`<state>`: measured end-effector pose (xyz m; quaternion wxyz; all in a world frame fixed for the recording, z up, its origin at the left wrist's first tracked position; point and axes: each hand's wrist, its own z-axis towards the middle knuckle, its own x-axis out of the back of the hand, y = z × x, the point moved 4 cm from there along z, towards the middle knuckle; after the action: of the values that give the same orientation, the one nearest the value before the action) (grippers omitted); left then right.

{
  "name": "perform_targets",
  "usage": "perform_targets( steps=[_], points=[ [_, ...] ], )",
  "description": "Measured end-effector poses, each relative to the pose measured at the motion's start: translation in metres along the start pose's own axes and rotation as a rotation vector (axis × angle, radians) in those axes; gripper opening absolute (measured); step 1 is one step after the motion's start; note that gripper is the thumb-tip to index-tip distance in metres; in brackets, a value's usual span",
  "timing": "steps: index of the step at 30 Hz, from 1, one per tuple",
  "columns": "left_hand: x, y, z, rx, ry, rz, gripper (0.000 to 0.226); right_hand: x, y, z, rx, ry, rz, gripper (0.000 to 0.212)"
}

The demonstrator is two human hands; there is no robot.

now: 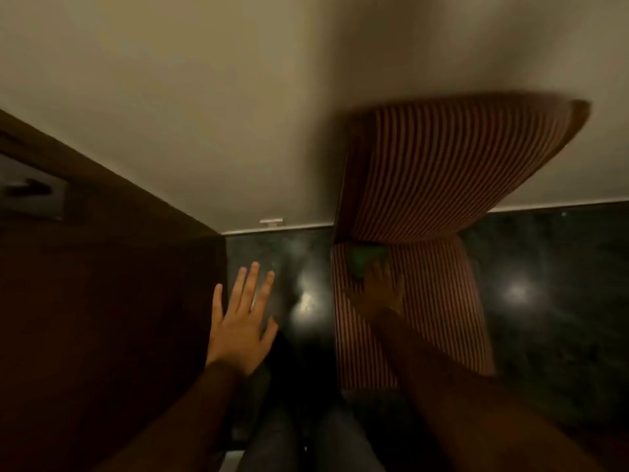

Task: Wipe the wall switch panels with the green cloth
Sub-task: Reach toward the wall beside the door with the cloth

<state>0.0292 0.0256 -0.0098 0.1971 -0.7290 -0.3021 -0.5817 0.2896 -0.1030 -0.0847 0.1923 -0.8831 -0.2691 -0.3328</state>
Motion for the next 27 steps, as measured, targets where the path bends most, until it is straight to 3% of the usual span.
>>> perform_targets(
  steps=[6, 12, 16, 19, 22, 25, 27],
  points=[
    [-0.036, -0.01, 0.017, -0.038, -0.014, 0.047, 0.084, -0.036, 0.014, 0.076, -0.01, -0.011, -0.083, 0.1],
    [-0.022, -0.014, 0.049, 0.011, 0.045, 0.04, 0.087, -0.038, 0.027, 0.103, 0.107, 0.166, -0.018, 0.07],
    [0.011, -0.011, 0.056, 0.001, 0.108, 0.017, 0.09, -0.01, 0.023, 0.077, 0.162, 0.214, -0.021, 0.063],
    [0.056, -0.013, 0.065, -0.016, 0.196, 0.002, 0.089, 0.033, -0.003, 0.037, 0.253, 0.421, 0.037, 0.055],
    [0.125, -0.021, 0.074, -0.017, 0.36, -0.048, 0.085, 0.08, -0.041, -0.005, 0.327, 0.579, 0.253, 0.047],
    [0.21, -0.03, 0.092, -0.014, 0.584, -0.097, 0.088, 0.138, -0.097, -0.05, 0.619, 0.731, 0.378, 0.06],
    [0.292, -0.042, 0.101, -0.019, 0.77, -0.118, 0.088, 0.19, -0.137, -0.089, 0.802, 0.888, 0.402, 0.053]
  ],
)
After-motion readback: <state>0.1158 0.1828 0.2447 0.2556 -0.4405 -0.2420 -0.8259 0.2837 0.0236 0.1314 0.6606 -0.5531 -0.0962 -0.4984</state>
